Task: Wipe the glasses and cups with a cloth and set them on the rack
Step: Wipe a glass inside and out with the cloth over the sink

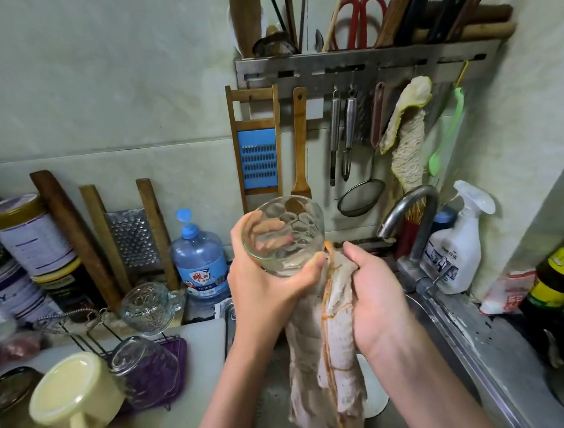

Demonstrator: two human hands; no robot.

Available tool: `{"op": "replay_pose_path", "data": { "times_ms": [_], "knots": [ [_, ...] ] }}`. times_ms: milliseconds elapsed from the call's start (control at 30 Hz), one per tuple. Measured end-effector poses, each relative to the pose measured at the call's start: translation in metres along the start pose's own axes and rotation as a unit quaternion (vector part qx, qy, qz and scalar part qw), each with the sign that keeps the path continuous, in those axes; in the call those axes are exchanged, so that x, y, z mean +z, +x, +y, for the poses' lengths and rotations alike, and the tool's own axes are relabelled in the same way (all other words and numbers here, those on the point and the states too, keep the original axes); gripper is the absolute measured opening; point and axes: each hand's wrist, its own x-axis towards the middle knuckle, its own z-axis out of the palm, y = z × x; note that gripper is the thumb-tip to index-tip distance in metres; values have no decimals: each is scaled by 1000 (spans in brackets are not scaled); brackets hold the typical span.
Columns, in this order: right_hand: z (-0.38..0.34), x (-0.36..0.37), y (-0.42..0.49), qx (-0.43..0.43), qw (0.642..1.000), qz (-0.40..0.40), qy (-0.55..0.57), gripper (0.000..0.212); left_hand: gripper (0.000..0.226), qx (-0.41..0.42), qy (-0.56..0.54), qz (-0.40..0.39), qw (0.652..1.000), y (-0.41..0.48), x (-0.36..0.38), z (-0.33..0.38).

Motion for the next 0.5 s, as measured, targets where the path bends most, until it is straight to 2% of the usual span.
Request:
{"op": "replay_pose_path", "data": {
  "times_ms": [167, 300, 367, 500],
  "knots": [
    [-3, 2, 12, -27, 999, -26, -35, 56, 87, -14, -24, -25, 999, -13, 0, 5],
    [-3, 1, 13, -39, 997, -30, -60, 65, 86, -25, -35, -14, 999, -11, -4, -5],
    [-3, 0, 13, -64, 995, -39, -60, 69, 88, -23, -6, -1, 1000, -9, -7, -10],
    [-6, 2, 11, -123, 984, -106, -69, 74, 94, -40, 3, -2, 999, -9, -9, -22]
  ]
}}
